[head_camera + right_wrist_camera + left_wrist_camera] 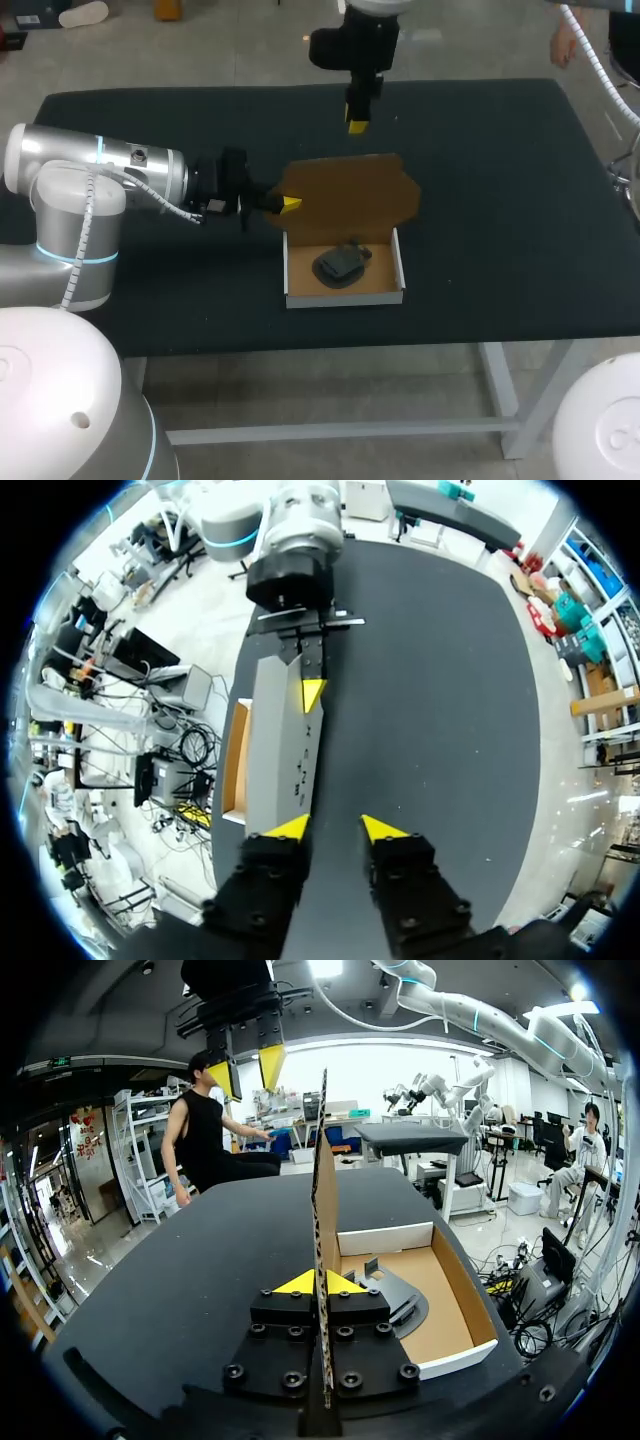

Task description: Assemble the packaging by folding the flat box into shape, placing the metal phone stand inside, and closing the box properly

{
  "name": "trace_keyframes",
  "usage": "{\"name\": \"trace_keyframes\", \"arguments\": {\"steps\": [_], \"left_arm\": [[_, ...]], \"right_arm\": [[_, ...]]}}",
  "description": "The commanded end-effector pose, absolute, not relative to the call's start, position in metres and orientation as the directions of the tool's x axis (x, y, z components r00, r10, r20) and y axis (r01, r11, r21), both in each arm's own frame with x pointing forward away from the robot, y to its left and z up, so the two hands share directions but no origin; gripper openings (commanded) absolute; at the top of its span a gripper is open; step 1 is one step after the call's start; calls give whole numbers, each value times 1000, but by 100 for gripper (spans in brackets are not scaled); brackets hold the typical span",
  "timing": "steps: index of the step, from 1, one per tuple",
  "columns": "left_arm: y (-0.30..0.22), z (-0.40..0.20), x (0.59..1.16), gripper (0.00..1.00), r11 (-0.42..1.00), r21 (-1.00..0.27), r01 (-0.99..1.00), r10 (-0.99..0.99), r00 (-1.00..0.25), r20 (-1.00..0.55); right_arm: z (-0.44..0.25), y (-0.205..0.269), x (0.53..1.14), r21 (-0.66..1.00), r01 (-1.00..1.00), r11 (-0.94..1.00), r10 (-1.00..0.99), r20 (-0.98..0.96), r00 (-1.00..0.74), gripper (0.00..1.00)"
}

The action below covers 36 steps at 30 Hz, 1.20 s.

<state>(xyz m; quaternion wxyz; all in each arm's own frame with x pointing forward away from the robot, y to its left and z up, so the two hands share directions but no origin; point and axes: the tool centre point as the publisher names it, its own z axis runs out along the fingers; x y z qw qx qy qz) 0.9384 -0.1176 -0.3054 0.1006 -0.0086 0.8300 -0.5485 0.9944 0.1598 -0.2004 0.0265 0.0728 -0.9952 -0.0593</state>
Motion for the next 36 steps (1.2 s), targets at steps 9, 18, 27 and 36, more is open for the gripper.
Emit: {"name": "trace_keyframes", "arguments": {"steps": [9, 18, 27, 36], "left_arm": [[-118, -307, 939, 0, 397, -913, 97, -125, -979, -159], [-118, -307, 939, 0, 397, -913, 97, -125, -979, -159], [-118, -307, 939, 0, 397, -913, 97, -125, -979, -159], [-118, -307, 939, 0, 397, -913, 97, -125, -979, -159]], "right_arm": [[-209, 174, 985, 106, -155, 982, -162, 65, -985, 34], [-210, 174, 968, 95, -159, 983, -165, 60, -985, 33], [-210, 175, 955, 84, -165, 983, -170, 56, -984, 33], [-212, 174, 941, 87, -167, 982, -172, 50, -984, 33]]}}
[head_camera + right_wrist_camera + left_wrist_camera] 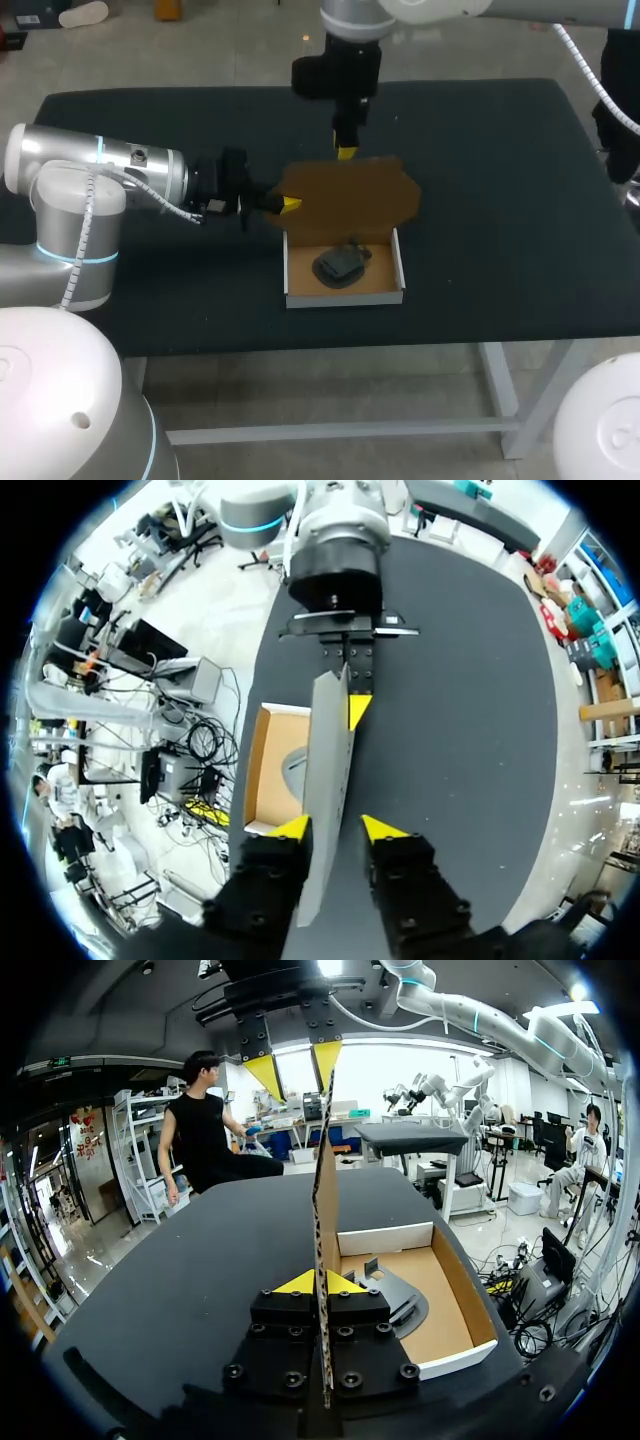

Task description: Assemble the packaging by folding the flat box into shape, placing the metal phone stand inside, and closing the box properly

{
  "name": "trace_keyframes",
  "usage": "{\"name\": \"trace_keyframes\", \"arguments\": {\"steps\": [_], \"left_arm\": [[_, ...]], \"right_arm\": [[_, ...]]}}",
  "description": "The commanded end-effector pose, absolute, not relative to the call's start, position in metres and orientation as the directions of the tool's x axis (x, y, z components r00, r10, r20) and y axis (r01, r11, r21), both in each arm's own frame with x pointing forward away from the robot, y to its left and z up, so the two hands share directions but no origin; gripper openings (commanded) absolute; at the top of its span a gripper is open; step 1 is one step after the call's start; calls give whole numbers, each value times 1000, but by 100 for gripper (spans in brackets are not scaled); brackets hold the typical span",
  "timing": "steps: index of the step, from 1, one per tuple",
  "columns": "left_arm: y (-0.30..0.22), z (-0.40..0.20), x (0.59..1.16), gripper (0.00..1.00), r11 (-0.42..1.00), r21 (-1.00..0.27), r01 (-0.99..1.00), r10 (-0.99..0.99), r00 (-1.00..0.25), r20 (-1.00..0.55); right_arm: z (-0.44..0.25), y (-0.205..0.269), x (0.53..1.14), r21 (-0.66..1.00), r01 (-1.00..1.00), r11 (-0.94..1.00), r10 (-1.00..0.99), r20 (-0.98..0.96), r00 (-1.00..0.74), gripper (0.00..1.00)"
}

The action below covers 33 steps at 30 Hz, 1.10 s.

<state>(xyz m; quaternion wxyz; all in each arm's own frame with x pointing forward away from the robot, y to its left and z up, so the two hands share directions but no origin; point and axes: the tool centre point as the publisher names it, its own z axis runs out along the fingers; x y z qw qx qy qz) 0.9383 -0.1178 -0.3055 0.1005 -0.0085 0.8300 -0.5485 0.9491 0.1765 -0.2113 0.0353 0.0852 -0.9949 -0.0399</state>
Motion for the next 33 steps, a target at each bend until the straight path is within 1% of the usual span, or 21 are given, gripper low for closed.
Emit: {"name": "trace_keyframes", "arguments": {"steps": [1, 6, 10, 16, 21, 33], "left_arm": [[-118, -307, 939, 0, 397, -913, 97, -125, -979, -159], [-118, -307, 939, 0, 397, -913, 97, -125, -979, -159], [-118, -307, 939, 0, 397, -913, 97, -125, -979, -159], [-118, -307, 939, 0, 397, -913, 97, -125, -979, -159], [-118, -307, 939, 0, 397, -913, 97, -125, -979, -159], [-118, -307, 939, 0, 397, -913, 97, -125, -979, -159]], "right_arm": [[-212, 174, 940, 86, -167, 982, -172, 50, -984, 33], [-212, 174, 934, 79, -164, 983, -168, 47, -985, 33], [-212, 174, 931, 79, -163, 983, -167, 45, -985, 36], [-215, 174, 928, 74, -158, 985, -162, 47, -986, 37], [-213, 171, 926, 78, -147, 986, -150, 40, -988, 40], [-188, 163, 935, 89, -131, 987, -130, -11, -991, 36]]}}
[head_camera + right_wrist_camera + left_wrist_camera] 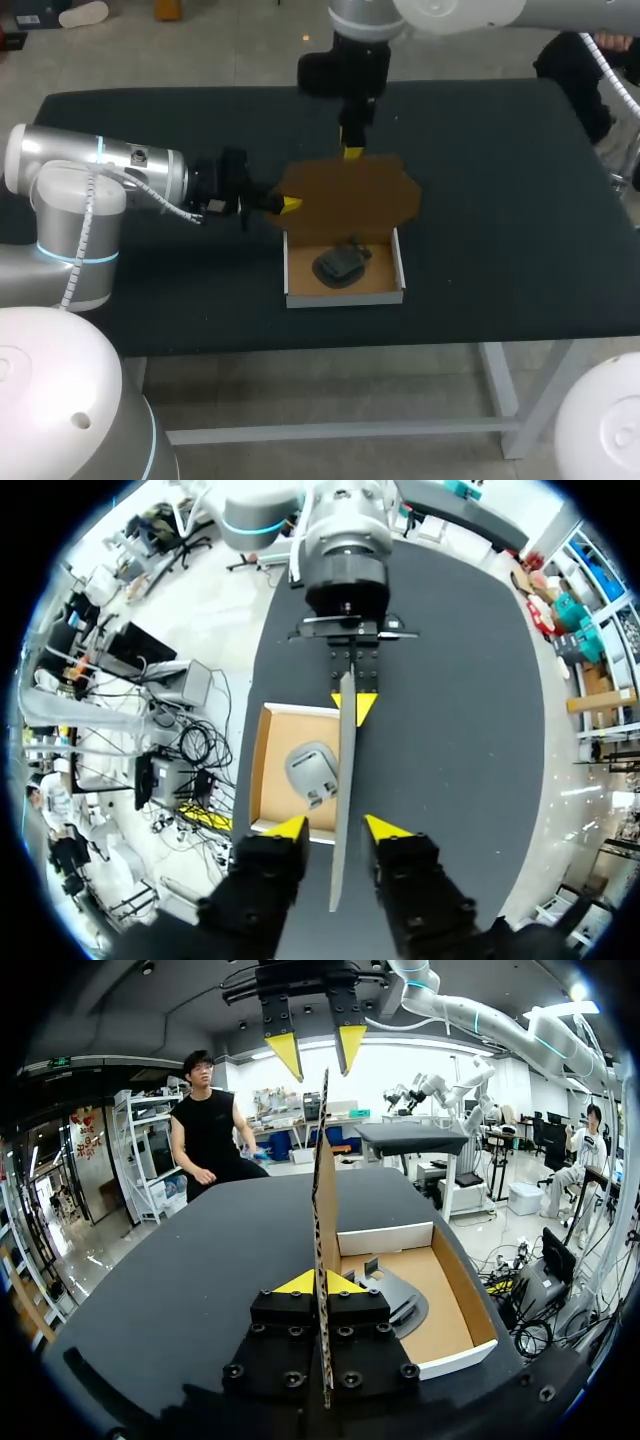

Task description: Assemble the packaging by folding the flat box into shape, placing the metal phone stand inside, and closing the box properly

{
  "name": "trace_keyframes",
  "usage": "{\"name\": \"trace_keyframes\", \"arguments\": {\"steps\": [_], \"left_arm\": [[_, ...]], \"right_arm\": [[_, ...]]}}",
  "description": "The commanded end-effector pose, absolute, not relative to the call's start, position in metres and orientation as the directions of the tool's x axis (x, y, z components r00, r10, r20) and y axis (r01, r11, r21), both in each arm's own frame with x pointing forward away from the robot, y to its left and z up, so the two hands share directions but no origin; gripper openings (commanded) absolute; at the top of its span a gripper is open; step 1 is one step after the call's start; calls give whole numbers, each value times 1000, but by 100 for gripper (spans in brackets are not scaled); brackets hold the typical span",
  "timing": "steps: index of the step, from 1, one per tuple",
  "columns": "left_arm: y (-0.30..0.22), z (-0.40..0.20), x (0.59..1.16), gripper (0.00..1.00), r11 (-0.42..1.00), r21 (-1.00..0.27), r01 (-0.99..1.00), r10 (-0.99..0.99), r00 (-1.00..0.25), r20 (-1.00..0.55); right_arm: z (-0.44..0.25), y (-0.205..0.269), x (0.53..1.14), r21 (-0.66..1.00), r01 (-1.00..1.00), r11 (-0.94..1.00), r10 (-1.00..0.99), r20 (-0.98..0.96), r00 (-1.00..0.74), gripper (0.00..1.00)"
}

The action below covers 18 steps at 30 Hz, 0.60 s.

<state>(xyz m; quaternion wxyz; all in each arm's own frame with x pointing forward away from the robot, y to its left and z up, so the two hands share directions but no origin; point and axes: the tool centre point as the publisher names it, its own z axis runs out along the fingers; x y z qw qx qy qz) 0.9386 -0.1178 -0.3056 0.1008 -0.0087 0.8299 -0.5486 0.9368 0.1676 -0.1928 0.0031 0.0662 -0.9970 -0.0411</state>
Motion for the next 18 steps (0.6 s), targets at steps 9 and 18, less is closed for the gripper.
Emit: {"name": "trace_keyframes", "arguments": {"steps": [9, 18], "left_arm": [[-118, -307, 939, 0, 397, -913, 97, -125, -979, -159], [-118, -307, 939, 0, 397, -913, 97, -125, -979, -159]], "right_arm": [[-191, 165, 953, 92, -130, 987, -130, -9, -992, 33], [-200, 164, 970, 90, -135, 987, -136, -3, -991, 37]]}}
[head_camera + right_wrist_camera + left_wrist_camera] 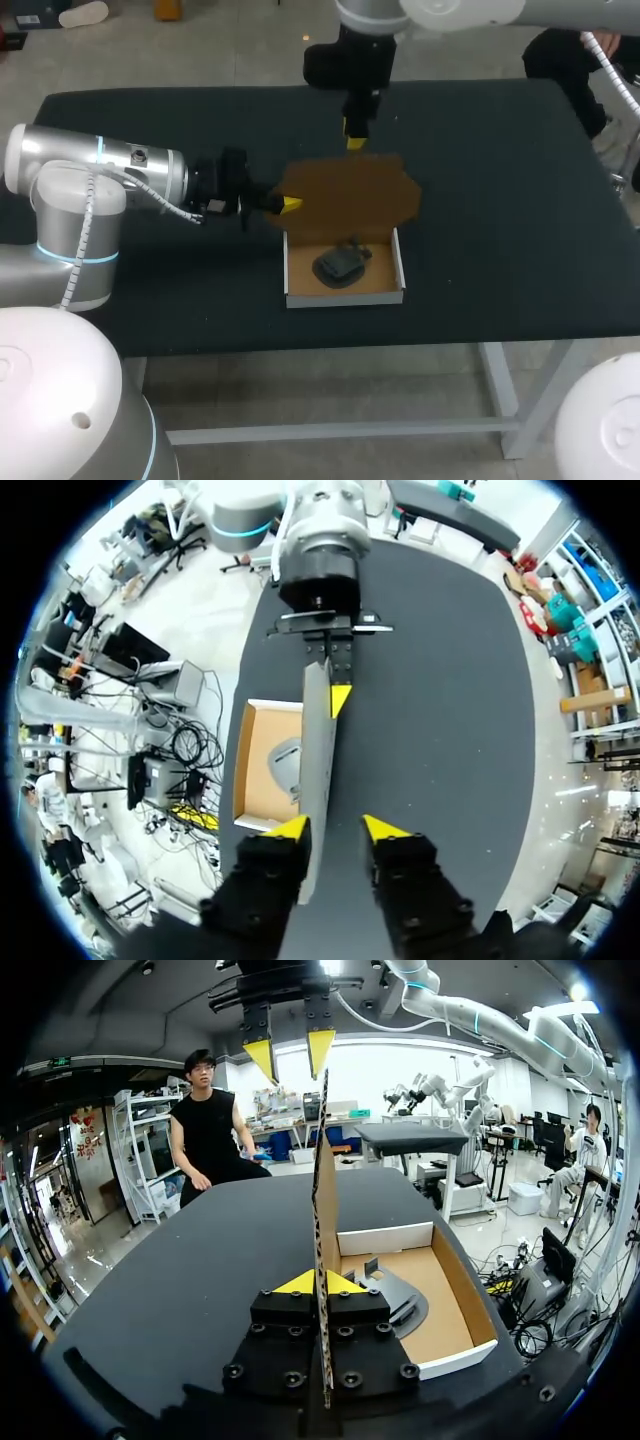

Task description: Assemble the packaging by folding the flat box into shape, placing the metal phone stand inside, and closing the box properly

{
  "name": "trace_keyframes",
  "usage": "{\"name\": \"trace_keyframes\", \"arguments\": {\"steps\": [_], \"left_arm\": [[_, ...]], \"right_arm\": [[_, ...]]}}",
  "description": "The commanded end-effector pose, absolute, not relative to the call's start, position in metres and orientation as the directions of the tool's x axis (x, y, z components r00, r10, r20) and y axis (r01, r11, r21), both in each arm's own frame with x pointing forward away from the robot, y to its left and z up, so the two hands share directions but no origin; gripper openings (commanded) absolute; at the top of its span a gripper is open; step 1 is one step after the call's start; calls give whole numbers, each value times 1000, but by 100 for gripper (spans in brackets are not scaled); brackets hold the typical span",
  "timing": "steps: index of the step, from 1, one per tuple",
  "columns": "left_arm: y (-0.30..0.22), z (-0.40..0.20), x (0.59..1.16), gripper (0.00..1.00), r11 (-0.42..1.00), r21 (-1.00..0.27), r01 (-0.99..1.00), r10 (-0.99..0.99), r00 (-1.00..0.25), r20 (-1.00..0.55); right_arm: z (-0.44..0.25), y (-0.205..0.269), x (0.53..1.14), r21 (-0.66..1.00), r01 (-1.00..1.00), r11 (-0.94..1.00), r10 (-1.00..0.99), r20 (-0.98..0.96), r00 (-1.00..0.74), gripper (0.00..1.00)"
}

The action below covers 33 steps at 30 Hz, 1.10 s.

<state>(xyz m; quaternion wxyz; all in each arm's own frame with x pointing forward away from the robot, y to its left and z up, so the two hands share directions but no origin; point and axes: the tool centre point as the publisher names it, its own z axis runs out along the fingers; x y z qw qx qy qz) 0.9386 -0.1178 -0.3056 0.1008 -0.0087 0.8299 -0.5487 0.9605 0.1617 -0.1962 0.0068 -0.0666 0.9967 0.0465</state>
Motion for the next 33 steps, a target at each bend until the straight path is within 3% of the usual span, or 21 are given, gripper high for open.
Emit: {"name": "trace_keyframes", "arguments": {"steps": [1, 12, 33], "left_arm": [[-118, -307, 939, 0, 397, -913, 97, -125, -979, -159], [-118, -307, 939, 0, 397, -913, 97, -125, -979, -159], [-118, -307, 939, 0, 397, -913, 97, -125, -979, -159]], "right_arm": [[-202, 164, 972, 91, -136, 986, -137, 0, -991, 37], [-214, 167, 985, 93, -136, 986, -139, 26, -990, 36], [-228, 173, 953, 84, -157, 984, -161, 48, -986, 37]]}}
